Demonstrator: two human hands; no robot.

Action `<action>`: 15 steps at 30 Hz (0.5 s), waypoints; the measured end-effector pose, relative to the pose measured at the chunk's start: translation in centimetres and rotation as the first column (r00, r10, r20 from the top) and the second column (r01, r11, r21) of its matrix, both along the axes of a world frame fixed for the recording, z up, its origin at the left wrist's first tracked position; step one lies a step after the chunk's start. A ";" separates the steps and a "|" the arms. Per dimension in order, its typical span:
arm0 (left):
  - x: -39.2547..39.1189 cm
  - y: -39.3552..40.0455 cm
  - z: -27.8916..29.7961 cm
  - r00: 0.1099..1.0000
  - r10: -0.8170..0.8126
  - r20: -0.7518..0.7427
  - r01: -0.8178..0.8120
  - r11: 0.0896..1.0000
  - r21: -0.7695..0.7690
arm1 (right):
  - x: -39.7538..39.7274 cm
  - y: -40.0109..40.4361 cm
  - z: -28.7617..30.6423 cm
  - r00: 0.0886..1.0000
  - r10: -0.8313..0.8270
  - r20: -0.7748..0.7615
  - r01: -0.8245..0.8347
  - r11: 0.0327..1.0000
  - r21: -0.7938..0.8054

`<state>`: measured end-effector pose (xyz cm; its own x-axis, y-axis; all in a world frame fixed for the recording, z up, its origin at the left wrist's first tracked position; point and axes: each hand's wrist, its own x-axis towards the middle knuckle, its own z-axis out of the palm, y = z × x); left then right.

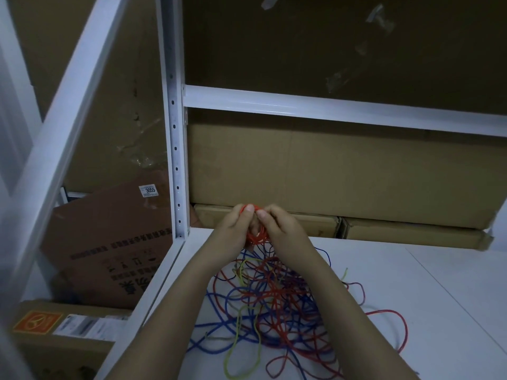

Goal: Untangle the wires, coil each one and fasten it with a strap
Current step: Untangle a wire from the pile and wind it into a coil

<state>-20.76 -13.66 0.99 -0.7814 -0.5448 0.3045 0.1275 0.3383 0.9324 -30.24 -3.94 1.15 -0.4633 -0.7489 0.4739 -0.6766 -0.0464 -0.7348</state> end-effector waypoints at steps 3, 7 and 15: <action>-0.8 0.2 -0.5 0.990 0.125 -0.066 -0.125 0.992 0.008 | 0.6 -0.1 -0.3 0.995 -0.015 0.100 0.025 0.994 -0.102; -2.0 1.0 -1.0 0.953 0.238 -0.186 -0.230 0.971 0.064 | 1.1 -1.6 -2.0 0.983 -0.184 0.006 0.184 0.976 -0.119; -3.2 1.8 -2.5 0.982 0.075 -0.172 -0.072 0.997 0.022 | -2.3 -1.6 -3.9 0.937 -0.320 -0.139 0.310 0.947 -0.084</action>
<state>-23.91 -11.88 -1.48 -0.6758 -0.6044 0.4220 0.2619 0.3383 0.9039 -32.51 -5.52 -2.80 -0.5912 -0.5440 0.5954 -0.7655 0.1459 -0.6267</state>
